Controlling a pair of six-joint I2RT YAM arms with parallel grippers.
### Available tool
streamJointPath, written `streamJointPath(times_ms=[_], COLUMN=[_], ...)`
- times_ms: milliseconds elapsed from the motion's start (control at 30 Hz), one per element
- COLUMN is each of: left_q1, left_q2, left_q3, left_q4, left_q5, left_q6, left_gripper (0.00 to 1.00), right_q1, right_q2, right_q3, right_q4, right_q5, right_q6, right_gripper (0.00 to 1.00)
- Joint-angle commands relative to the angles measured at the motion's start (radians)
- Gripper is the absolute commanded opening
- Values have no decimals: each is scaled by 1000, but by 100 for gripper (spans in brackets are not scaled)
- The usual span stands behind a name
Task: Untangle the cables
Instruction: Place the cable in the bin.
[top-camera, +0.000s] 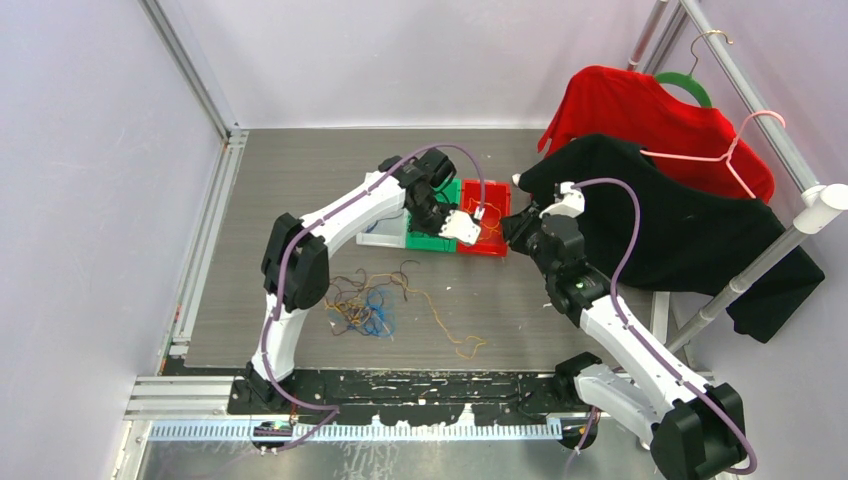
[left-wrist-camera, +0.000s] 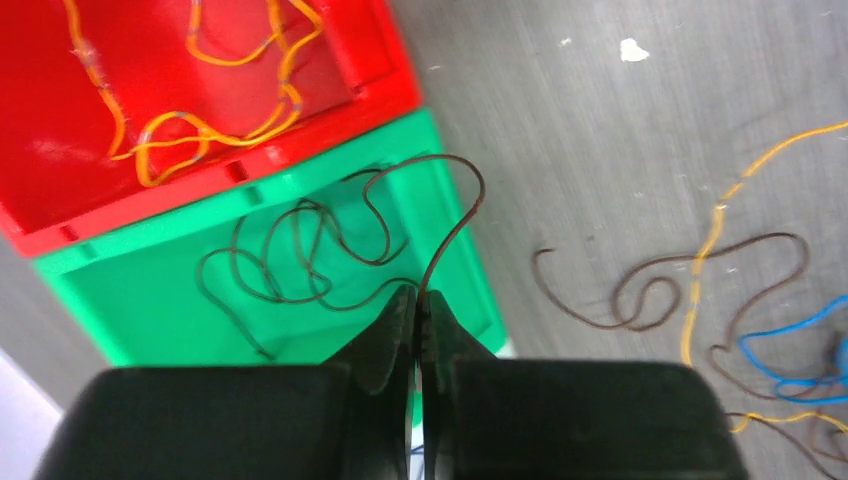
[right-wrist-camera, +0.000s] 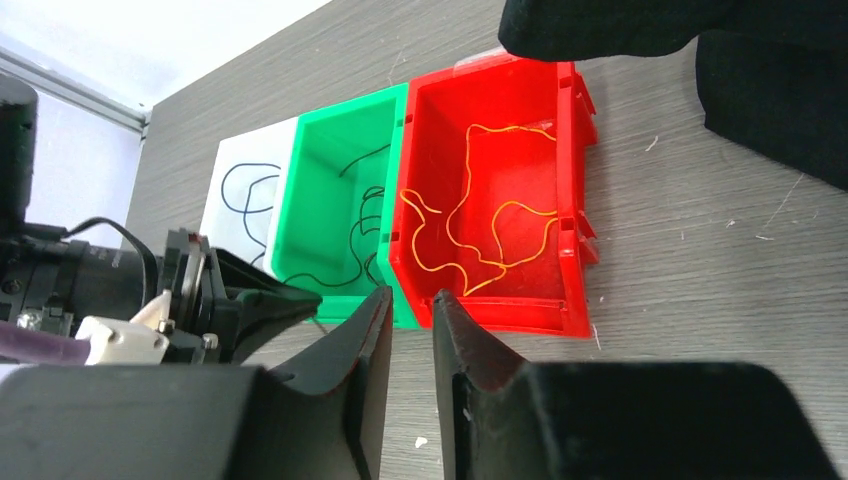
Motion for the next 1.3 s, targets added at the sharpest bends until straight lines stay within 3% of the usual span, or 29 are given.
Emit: streamJointPath(times_ms=[0, 233, 467, 667, 700, 733, 800, 867, 967, 1067, 1267], left_q1=[11, 42, 53, 68, 70, 80, 108, 126, 131, 135, 153], left_q2=[-7, 18, 129, 124, 112, 93, 47, 18, 7, 1, -63], left_q3=[10, -78, -13, 4, 8, 8, -6, 1, 57, 129, 187], left_q4=[188, 485, 546, 520, 503, 490, 486, 454, 338, 263, 174], left_q5=[-69, -230, -288, -210, -180, -135, -22, 35, 37, 12, 30], left_q6=[-105, -152, -181, -256, -268, -289, -365, -380, -376, -428, -507], left_gripper=[0, 0, 0, 1, 9, 24, 65, 87, 99, 100, 100], right_q1=[-7, -7, -7, -7, -6, -7, -7, -7, -6, -6, -6], right_q2=[-14, 11, 24, 10, 9, 10, 11, 11, 4, 5, 2], right_q3=[42, 42, 30, 25, 26, 30, 42, 58, 76, 105, 137], right_q4=[29, 54, 54, 42, 42, 39, 29, 11, -15, -62, -117], right_q5=[17, 15, 16, 28, 29, 28, 23, 27, 33, 43, 65], right_q6=[-7, 3, 9, 7, 7, 7, 6, 3, -7, -32, -81], right_gripper=[25, 19, 18, 18, 18, 18, 18, 18, 18, 21, 45])
